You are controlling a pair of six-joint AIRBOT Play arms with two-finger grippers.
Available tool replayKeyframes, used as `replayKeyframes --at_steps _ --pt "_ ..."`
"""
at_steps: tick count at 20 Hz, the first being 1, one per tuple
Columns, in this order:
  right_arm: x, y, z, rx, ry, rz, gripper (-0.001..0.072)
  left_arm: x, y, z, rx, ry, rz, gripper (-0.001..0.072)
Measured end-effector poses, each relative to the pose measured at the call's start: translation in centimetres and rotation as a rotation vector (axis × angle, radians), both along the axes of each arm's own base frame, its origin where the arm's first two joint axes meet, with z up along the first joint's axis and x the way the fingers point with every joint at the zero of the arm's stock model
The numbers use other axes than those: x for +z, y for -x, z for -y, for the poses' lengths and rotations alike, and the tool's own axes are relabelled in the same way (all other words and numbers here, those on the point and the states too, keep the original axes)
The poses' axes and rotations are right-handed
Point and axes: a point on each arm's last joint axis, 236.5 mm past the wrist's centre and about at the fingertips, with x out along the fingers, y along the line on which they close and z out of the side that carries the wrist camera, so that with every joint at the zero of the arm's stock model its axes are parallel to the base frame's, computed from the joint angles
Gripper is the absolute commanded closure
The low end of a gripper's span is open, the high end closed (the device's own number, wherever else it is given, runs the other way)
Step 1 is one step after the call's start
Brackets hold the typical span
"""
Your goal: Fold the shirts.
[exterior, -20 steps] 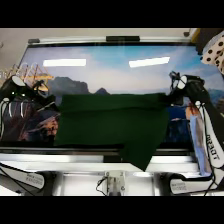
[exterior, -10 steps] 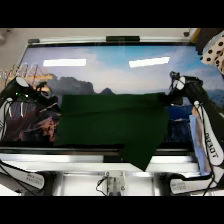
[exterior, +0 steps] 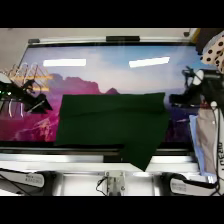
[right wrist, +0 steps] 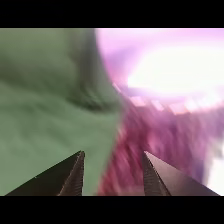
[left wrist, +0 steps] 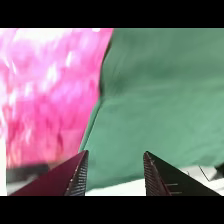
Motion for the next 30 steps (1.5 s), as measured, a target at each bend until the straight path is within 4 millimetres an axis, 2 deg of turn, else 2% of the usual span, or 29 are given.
replayKeyframes --at_steps 3,6,10,16,20,24,26,30 --pt "1.4 3.4 2.6 -0.068 -0.035 -0.038 0.0234 -1.1 5.2 0.0 0.033 0.025 -0.04 0.0269" --pt "2.2 5.2 2.9 -0.112 -0.097 -0.03 0.0234 -3.5 10.2 0.5 0.069 0.048 -0.067 0.0269" --pt "2.7 5.9 2.5 -0.127 -0.147 -0.011 0.0234 -5.9 13.6 1.1 0.097 0.066 -0.074 0.027" --pt "2.9 5.9 2.0 -0.131 -0.18 0.003 0.0234 -7.6 14.6 2.3 0.128 0.089 -0.054 0.028" --pt "2.9 5.9 1.9 -0.131 -0.185 0.003 0.0234 -8.2 14.0 2.8 0.167 0.103 -0.022 0.0546" --pt "2.9 6.3 1.8 -0.131 -0.191 -0.012 0.0234 -8.4 13.6 3.0 0.192 0.108 -0.007 0.0556" --pt "2.9 6.3 1.7 -0.13 -0.192 -0.015 0.0234 -8.5 13.3 3.0 0.201 0.106 0.001 0.0674" --pt "2.6 6.8 1.5 -0.126 -0.198 -0.035 0.0208 -8.4 13.3 3.1 0.198 0.115 0.004 0.0675"
